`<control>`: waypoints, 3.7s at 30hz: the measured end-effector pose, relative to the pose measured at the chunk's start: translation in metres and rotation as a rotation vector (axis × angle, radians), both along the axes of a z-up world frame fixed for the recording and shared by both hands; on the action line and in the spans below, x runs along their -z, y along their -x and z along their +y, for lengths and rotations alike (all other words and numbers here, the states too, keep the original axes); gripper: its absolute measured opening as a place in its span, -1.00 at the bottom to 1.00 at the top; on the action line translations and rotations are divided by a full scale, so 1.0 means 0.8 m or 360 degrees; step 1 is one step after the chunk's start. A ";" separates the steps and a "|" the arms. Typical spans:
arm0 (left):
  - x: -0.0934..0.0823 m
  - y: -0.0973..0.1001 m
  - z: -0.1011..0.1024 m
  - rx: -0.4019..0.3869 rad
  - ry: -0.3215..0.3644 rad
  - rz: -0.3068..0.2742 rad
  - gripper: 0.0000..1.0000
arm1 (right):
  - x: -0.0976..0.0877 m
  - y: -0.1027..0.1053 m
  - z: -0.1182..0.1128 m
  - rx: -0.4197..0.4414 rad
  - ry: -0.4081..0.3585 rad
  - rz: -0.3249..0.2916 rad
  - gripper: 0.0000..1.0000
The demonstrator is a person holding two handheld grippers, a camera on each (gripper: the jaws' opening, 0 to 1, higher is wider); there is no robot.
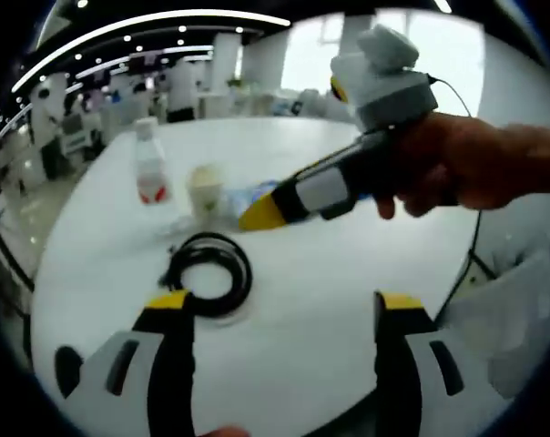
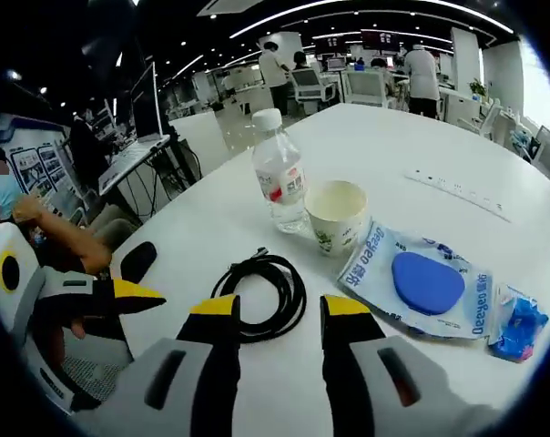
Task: Arrange the tabletop items into an orderly group along one side of the table until the central work area is clear of visible clutter.
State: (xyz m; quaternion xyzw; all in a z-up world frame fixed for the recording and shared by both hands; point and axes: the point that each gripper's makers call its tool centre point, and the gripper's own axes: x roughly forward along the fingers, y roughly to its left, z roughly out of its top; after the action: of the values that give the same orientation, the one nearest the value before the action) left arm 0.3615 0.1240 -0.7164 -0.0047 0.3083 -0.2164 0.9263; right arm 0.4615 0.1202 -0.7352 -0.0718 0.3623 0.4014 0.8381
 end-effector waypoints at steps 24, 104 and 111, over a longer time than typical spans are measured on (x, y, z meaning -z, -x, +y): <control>0.011 -0.004 0.015 -0.0025 -0.0183 0.0002 0.56 | 0.084 -0.036 0.045 -0.0165 0.0313 0.0061 -0.41; 0.005 -0.006 -0.002 -0.0023 0.0027 0.0040 0.54 | -0.031 0.001 -0.344 0.0917 0.0240 -0.0173 -0.92; 0.006 -0.006 -0.001 -0.0029 0.0020 0.0043 0.53 | -0.019 0.001 -0.345 0.0936 0.0225 -0.0120 -0.91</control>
State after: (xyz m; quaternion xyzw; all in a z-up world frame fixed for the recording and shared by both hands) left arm 0.3665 0.1232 -0.7214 -0.0162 0.3194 -0.2099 0.9240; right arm 0.4609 -0.1560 -0.7200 -0.0370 0.3633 0.1123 0.9241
